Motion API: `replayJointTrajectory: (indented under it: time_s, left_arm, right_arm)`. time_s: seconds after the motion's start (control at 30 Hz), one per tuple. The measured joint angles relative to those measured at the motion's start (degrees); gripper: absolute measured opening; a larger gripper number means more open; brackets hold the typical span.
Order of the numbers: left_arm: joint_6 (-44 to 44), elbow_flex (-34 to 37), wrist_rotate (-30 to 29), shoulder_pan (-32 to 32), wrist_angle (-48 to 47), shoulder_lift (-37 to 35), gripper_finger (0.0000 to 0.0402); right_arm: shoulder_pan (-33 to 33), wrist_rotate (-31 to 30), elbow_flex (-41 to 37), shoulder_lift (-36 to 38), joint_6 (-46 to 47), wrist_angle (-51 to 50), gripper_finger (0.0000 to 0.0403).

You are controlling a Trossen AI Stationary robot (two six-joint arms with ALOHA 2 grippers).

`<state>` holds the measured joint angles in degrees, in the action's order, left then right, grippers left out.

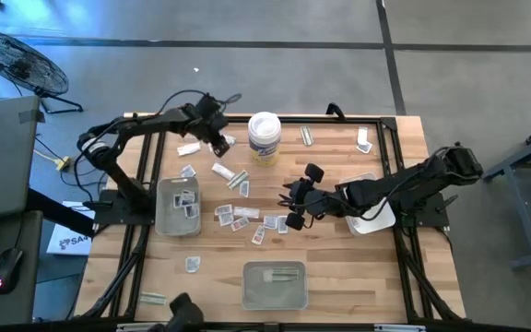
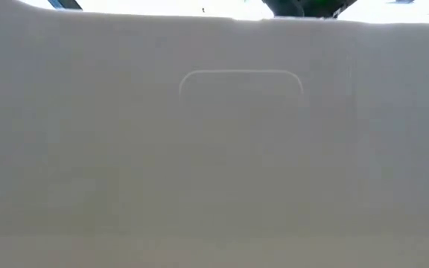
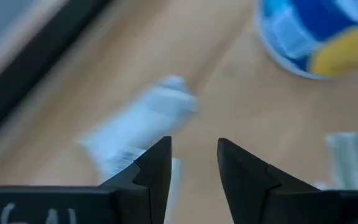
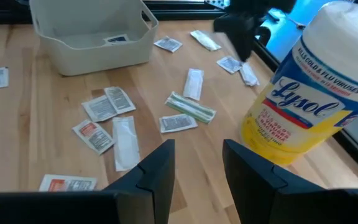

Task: Pick & Place First Aid Supplies
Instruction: Put the blue alcohol pad into the top gray bin

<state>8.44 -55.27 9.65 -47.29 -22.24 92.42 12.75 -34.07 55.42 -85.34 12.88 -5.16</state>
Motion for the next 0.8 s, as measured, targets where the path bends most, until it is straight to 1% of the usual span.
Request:
replayJointTrajectory:
  time_s: [0.07, 0.2, 0.33, 0.4, 0.5, 0.57, 0.7, 0.8]
  left_arm:
    - [4.0, -0.8, -1.5, -1.5, 0.1, 0.5, 0.0127]
    - [11.6, -1.0, -1.1, -3.4, 0.0, 1.9, 0.0127]
    - [15.5, -1.0, -0.8, -4.2, -0.2, 5.2, 0.0127]
    - [16.9, -1.0, -1.8, -4.3, 0.1, 7.0, 0.0127]
    - [17.2, -1.0, -3.9, -4.9, 0.9, 8.1, 0.0127]
    - [16.9, -1.0, -4.2, -4.9, 1.9, 8.4, 0.0127]
    - [15.8, -1.0, -3.4, -4.8, 1.1, 8.1, 0.0127]
    - [14.1, -1.0, -2.1, -4.8, -1.7, 8.1, 0.0127]
  right_arm:
    - [0.1, 0.0, 0.0, 0.0, 0.2, -0.1, 0.0129]
    - [0.1, -0.5, 0.0, 0.0, 0.2, -0.1, 0.0129]
    - [0.1, -0.5, 0.0, 0.0, 0.2, -0.1, 0.0129]
    - [0.1, -0.5, 0.0, 0.0, 0.6, -0.1, 0.0129]
    - [0.2, -0.1, 0.0, 0.0, 0.9, -0.1, 0.0129]
    - [0.3, 0.0, 0.0, 0.0, 0.9, -0.2, 0.0129]
    - [0.3, 0.0, 0.0, 0.0, 0.8, -0.2, 0.0129]
    - [0.3, 0.0, 0.0, 0.0, 0.8, -0.5, 0.0129]
